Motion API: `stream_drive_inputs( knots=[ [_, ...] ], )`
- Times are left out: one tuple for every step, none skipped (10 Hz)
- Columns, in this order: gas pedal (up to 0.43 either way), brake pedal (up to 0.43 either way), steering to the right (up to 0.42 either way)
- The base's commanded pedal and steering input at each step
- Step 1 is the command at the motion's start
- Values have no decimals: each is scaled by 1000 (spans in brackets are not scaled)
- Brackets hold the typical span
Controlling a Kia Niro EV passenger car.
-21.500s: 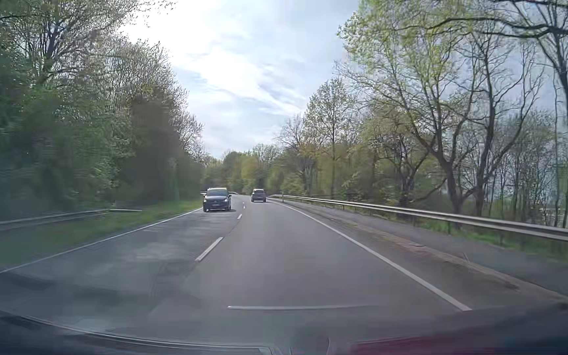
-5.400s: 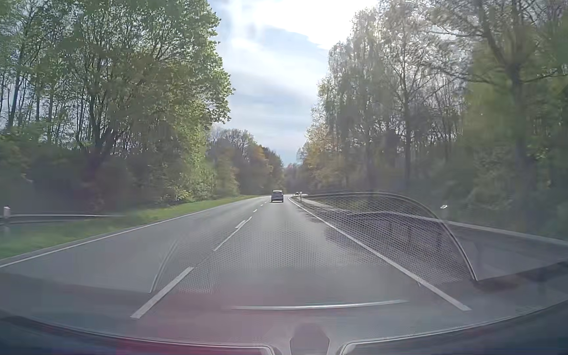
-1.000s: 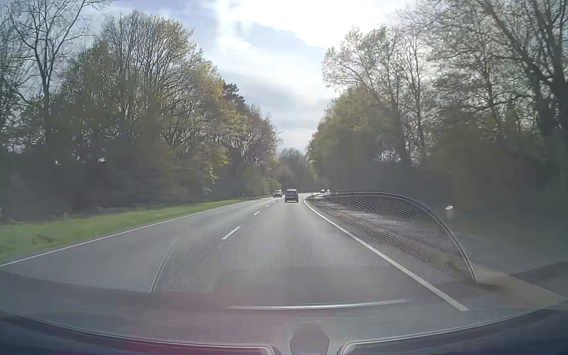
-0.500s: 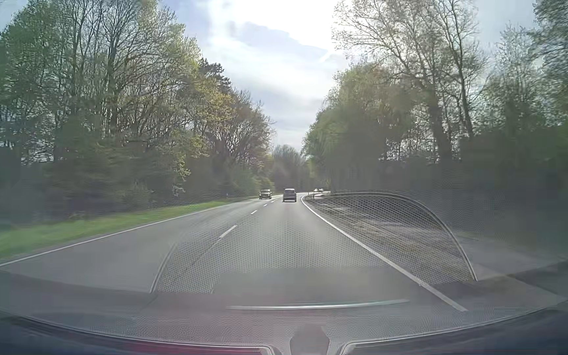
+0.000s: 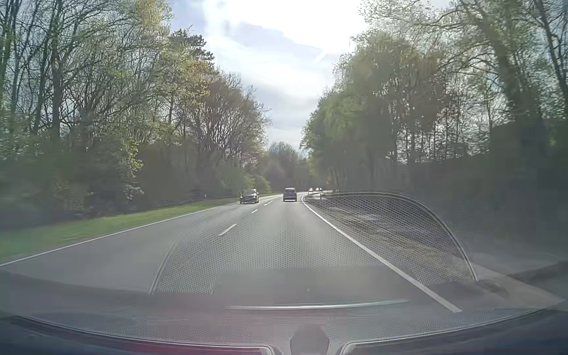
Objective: Follow the waypoints while adhering to traffic rules and regulations
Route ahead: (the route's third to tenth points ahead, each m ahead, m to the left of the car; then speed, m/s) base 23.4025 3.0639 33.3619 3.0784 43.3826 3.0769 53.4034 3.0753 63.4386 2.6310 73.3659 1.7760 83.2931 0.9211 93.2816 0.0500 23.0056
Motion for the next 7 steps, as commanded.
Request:
stream_drive_inputs(
  knots=[
    [20,0,2],
    [0,0,2],
    [0,0,1],
    [0,0,2],
    [0,0,1],
    [0,0,1],
    [0,0,1]
  ],
)
